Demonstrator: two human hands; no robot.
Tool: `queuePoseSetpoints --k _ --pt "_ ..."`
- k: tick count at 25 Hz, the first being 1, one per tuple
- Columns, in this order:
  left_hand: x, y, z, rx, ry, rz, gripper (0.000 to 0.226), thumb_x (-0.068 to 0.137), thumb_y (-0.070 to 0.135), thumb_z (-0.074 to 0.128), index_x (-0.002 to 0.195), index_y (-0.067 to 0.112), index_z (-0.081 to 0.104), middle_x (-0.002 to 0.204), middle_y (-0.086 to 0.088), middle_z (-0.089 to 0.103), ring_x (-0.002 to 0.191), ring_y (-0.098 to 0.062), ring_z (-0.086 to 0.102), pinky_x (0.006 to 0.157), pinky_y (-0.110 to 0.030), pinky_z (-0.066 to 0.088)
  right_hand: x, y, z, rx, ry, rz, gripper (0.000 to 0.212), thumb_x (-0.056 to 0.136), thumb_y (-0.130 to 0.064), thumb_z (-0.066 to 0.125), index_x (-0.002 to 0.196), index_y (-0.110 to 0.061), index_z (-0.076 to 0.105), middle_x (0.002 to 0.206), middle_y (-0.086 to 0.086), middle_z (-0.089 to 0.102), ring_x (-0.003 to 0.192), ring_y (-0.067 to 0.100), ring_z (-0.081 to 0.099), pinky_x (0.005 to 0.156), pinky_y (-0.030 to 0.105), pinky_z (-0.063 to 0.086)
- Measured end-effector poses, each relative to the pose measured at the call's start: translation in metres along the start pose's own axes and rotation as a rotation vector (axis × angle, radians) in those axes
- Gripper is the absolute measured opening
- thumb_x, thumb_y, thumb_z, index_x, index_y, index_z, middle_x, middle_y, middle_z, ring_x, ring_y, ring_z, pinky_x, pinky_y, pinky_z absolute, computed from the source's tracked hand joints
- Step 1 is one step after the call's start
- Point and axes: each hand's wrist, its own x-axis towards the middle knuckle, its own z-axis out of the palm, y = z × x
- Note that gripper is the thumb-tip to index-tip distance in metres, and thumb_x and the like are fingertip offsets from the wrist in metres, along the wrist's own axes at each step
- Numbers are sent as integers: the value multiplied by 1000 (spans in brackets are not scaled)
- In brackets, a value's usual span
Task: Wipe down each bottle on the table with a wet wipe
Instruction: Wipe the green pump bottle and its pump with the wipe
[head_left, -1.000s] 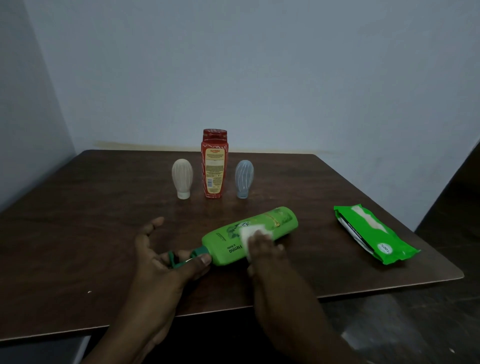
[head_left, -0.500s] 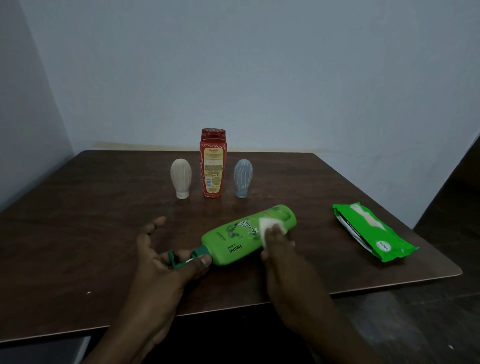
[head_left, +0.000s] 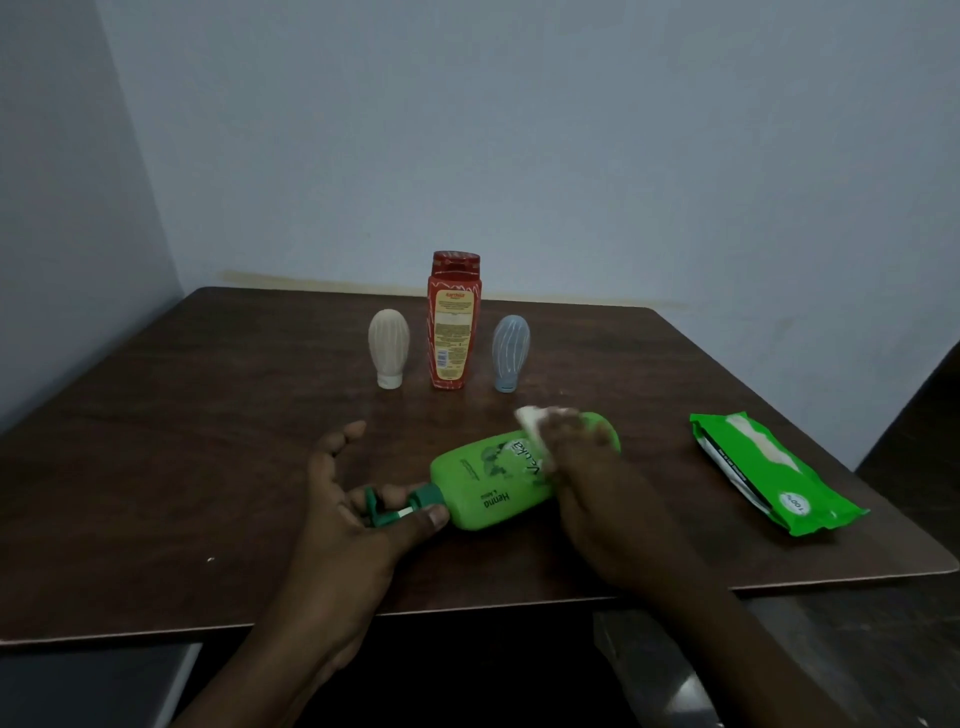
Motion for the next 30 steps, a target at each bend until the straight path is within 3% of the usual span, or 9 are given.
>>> queuePoseSetpoints --k 2,6,10,12,15,17,24,28,30 --pt "-1 0 0 -2 2 3 98 63 -17 83 128 46 47 72 -2 62 71 -15 67 79 -41 57 1 2 4 -70 33 91 54 99 -25 32 151 -10 32 158 6 27 149 22 24 123 31 6" --pt "-1 4 -1 -7 -28 -1 97 65 -20 80 133 40 45 64 2 68 69 -15 71 79 -44 60 -19 -62 22 -9 -136 -262 56 101 -30 28 155 -17 21 162 -4 11 152 9 2 123 30 -3" --pt "1 4 -2 11 -40 -8 97 65 -17 83 134 40 45 71 -4 64 78 -21 70 88 -53 59 15 -58 9 -22 -179 -199 61 98 -44 19 156 -25 20 163 -8 14 151 7 0 123 36 -10" --pt "2 2 -4 5 -35 -16 98 65 -16 84 132 44 46 73 -5 63 80 -23 70 90 -56 58 13 -61 9 -29 -206 -228 66 93 -40 25 157 -23 16 164 -6 9 152 9 -4 122 40 -12" --pt "2 1 -6 6 -46 -27 100 66 -14 84 132 49 43 73 -3 64 80 -22 69 91 -54 59 -19 -68 16 -67 -200 -352 82 80 -29 42 155 -9 18 165 4 11 153 20 2 122 46 2" --pt "4 0 -7 36 -61 -26 101 66 -11 86 132 51 42 74 -2 64 81 -21 69 91 -50 60 -26 -61 16 -98 -177 -397 80 78 -25 45 153 -5 25 163 7 18 152 24 10 118 49 13" --pt "1 0 -6 -11 -76 21 98 68 -18 81 128 49 42 64 7 62 67 -3 68 70 -21 58 3 -58 18 7 -214 -338 63 93 -26 33 155 -17 24 163 -5 17 152 9 5 123 39 5" --pt "3 -6 -6 24 -69 48 102 66 -13 86 130 52 40 68 5 60 67 -3 65 69 -20 56 -22 -51 19 -79 -130 -392 61 91 -23 41 150 -7 36 159 5 30 149 22 23 117 47 22" --pt "3 -7 -6 56 -79 61 101 66 -9 87 134 49 41 70 4 59 67 -4 63 69 -21 55 -21 -50 21 -73 -116 -394 59 92 -24 41 149 -8 37 158 5 32 149 21 25 117 47 24"
